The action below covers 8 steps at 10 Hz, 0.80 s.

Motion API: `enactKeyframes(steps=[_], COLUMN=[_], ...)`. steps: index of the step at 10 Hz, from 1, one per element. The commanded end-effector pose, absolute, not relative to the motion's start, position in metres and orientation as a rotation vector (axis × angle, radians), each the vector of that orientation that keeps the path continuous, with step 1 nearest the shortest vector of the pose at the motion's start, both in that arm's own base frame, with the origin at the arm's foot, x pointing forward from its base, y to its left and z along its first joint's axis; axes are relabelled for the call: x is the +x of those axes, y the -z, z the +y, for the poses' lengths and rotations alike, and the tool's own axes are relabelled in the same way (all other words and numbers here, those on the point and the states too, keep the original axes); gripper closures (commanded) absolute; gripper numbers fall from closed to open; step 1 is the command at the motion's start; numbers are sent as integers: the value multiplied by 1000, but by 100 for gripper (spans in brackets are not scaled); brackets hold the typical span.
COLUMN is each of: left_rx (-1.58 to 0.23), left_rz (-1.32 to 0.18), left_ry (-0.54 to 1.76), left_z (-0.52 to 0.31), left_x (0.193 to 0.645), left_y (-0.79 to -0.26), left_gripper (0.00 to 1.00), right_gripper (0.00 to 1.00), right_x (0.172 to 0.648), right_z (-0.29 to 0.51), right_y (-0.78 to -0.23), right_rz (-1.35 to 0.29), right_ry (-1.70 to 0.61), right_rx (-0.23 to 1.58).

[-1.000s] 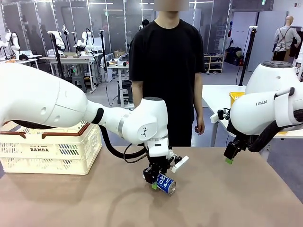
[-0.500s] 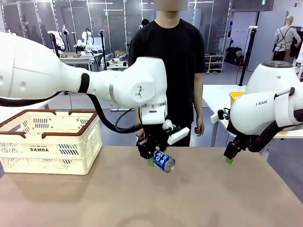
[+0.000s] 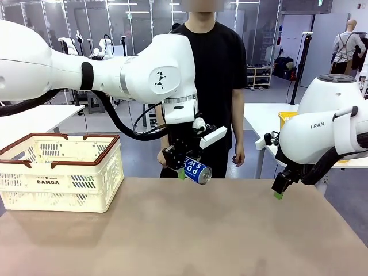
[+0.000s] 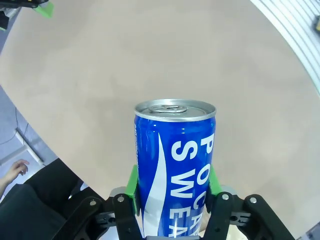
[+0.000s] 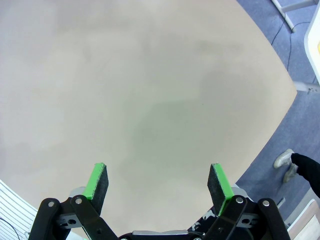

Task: Place the drinks into the Shopping basket.
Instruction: Pick up one drink and place it into the Shopping basket.

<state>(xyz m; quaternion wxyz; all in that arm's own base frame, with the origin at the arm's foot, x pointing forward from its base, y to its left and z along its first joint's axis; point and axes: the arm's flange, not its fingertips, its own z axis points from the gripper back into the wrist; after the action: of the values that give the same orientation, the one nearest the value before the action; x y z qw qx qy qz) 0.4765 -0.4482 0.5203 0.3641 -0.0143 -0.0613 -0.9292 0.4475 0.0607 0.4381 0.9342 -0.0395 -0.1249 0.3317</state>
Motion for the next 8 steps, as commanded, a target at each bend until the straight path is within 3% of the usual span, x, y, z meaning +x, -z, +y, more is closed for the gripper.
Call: enactKeyframes(steps=[1, 2, 7, 8], left_rx=[-104, -37, -37, -51], left_rz=[-148, -158, -158, -150], left_ry=[2421, 2391, 2391, 2395], left_z=[-437, -448, -448, -449], left_x=[470, 476, 476, 477], left_y=[-518, -520, -520, -515], left_gripper=[100, 100, 100, 43], right_gripper=[0, 0, 0, 0], right_x=[448, 448, 448, 448], right_z=[59, 59, 59, 59], right_y=[-439, -439, -439, -439], right_rz=[-250, -250, -250, -250], right_ry=[-683, -683, -683, -683], right_rx=[-90, -90, -90, -90])
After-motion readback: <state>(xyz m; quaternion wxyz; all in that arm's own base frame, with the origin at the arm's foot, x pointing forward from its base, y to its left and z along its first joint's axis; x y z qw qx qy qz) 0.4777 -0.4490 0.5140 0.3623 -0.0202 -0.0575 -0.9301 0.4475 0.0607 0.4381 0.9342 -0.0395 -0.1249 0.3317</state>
